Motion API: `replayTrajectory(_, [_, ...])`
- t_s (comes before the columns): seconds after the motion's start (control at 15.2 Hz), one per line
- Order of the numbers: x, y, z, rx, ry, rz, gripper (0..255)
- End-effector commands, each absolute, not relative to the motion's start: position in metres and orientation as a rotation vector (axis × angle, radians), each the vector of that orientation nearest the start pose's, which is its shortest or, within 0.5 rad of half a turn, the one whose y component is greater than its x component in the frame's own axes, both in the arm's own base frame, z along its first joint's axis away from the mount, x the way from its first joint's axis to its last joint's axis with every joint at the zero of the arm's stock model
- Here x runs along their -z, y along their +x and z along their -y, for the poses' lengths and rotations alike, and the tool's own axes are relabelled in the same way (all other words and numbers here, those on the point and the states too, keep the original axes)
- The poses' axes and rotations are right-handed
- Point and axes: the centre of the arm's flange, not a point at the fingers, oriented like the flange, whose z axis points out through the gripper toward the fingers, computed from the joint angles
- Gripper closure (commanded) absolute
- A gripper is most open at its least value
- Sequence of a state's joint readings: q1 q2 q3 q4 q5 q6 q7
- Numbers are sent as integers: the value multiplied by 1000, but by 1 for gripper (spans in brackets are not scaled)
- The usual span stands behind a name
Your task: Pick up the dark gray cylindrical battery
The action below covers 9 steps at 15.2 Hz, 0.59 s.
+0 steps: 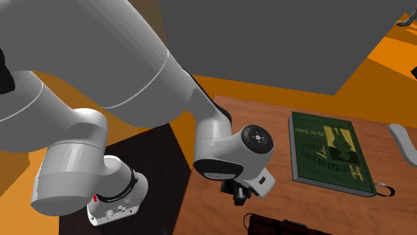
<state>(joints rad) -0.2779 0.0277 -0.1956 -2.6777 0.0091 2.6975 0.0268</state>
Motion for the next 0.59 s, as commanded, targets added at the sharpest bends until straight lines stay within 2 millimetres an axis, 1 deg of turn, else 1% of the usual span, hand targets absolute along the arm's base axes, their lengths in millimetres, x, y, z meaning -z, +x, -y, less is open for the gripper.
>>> replayTrajectory(0.0, [-216,369,191,-11,-3041,-791,0])
replayTrajectory(0.07, [-208,369,191,-11,-3041,-791,0])
replayTrajectory(0.2, [-208,369,191,-11,-3041,-791,0])
replayTrajectory(0.26, [-208,369,191,-11,-3041,-791,255])
replayTrajectory(0.53, [-208,369,191,-11,-3041,-791,255])
